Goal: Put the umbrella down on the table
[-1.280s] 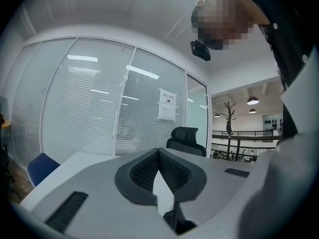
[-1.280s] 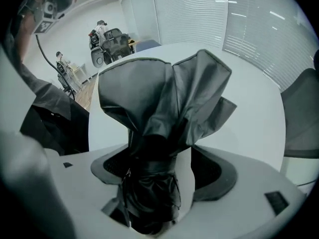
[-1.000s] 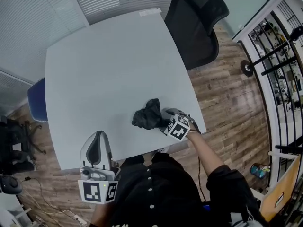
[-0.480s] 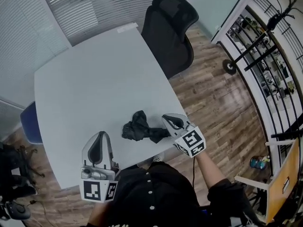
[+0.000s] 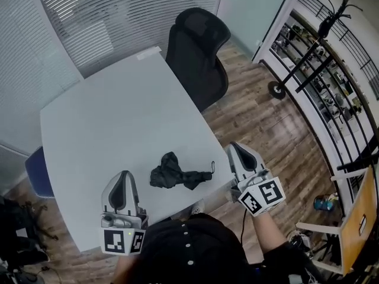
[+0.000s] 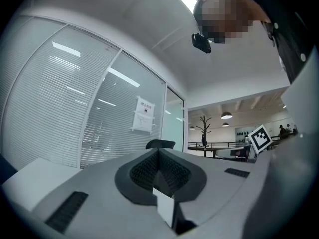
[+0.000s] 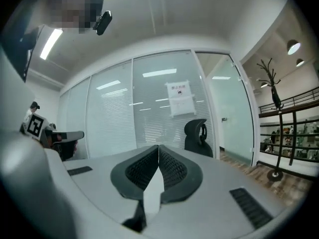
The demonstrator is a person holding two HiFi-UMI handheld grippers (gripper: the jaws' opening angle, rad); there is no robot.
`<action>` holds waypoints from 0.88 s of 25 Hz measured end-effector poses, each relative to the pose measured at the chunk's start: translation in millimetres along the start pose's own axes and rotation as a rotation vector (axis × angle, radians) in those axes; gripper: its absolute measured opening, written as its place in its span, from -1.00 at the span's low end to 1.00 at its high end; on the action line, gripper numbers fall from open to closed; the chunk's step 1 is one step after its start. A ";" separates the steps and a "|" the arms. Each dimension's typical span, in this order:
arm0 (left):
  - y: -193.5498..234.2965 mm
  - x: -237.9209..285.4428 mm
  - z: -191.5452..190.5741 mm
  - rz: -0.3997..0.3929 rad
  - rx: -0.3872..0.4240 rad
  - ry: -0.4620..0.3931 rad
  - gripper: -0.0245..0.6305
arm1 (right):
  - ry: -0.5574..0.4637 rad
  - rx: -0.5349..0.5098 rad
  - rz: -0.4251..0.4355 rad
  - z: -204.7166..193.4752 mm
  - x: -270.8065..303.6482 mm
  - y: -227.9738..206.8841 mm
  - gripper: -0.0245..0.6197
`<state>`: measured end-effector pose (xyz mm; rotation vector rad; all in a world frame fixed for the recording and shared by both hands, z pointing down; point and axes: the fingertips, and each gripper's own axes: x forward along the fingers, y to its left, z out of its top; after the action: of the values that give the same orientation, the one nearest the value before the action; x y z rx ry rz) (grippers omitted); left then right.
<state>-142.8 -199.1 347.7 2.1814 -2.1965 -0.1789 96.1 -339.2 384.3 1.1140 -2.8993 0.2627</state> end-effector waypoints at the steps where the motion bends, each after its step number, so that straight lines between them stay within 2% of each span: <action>1: 0.0 0.7 1.3 -0.001 0.001 -0.004 -0.88 | -0.023 -0.004 -0.021 9.2 -4.2 -2.4 -0.83; 8: 7.8 7.2 16.5 0.006 0.027 -0.031 -0.88 | -0.146 -0.033 -0.104 62.2 -29.8 -14.4 -0.83; 14: 22.6 8.0 25.0 0.041 0.045 -0.053 -0.88 | -0.211 -0.078 -0.206 89.6 -58.7 -44.4 -0.83; 22: 37.0 1.9 35.3 0.088 0.067 -0.062 -0.88 | -0.204 -0.097 -0.279 77.4 -76.4 -59.5 -0.83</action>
<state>-183.4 -199.0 316.6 2.1345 -2.3601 -0.1749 195.5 -344.8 310.5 1.5891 -2.8333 0.0006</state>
